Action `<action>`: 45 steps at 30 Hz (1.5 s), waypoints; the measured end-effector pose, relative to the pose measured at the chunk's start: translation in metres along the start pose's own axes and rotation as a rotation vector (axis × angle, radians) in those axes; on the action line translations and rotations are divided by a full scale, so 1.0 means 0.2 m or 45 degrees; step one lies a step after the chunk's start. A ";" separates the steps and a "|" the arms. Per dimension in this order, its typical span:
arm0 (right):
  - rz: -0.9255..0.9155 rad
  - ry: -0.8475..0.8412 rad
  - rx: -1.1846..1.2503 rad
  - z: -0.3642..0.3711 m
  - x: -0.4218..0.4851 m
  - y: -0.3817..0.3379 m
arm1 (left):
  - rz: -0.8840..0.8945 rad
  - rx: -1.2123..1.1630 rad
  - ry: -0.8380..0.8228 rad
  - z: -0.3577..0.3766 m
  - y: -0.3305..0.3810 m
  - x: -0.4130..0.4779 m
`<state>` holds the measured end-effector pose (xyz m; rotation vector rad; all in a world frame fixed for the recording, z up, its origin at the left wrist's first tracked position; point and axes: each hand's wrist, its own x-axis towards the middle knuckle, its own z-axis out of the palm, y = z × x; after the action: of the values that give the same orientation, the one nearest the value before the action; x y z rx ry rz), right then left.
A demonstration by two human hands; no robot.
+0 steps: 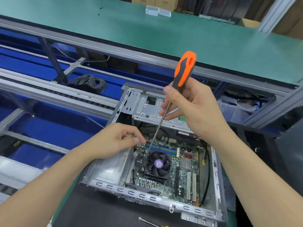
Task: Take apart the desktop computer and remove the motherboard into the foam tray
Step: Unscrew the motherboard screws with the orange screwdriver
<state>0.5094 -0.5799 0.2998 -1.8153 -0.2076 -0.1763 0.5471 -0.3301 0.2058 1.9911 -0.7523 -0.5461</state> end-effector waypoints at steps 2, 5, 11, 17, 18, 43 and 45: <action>-0.015 0.037 -0.008 -0.06 -0.02 -0.05 | -0.030 0.128 0.028 0.03 0.03 0.01; -0.041 0.097 -0.021 -0.17 -0.07 -0.12 | -0.033 0.278 0.012 0.11 0.09 0.03; -0.101 0.260 -0.073 -0.41 -0.16 -0.24 | -0.058 0.417 -0.094 0.32 0.15 0.10; -0.126 0.359 -0.082 -0.57 -0.24 -0.29 | -0.063 0.337 0.006 0.48 0.19 0.16; -0.127 0.370 -0.074 -0.58 -0.25 -0.30 | -0.055 0.316 0.053 0.50 0.19 0.17; -0.023 0.489 -0.227 -0.54 -0.32 -0.06 | -0.608 -1.433 -0.130 0.53 0.19 0.31; -0.015 0.492 -0.261 -0.52 -0.33 -0.02 | -0.666 -1.498 -0.124 0.53 0.18 0.34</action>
<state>0.4427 -0.6837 0.3146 -1.9421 0.0759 -0.5676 0.5182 -0.4560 0.1801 1.0091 0.1186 -1.0790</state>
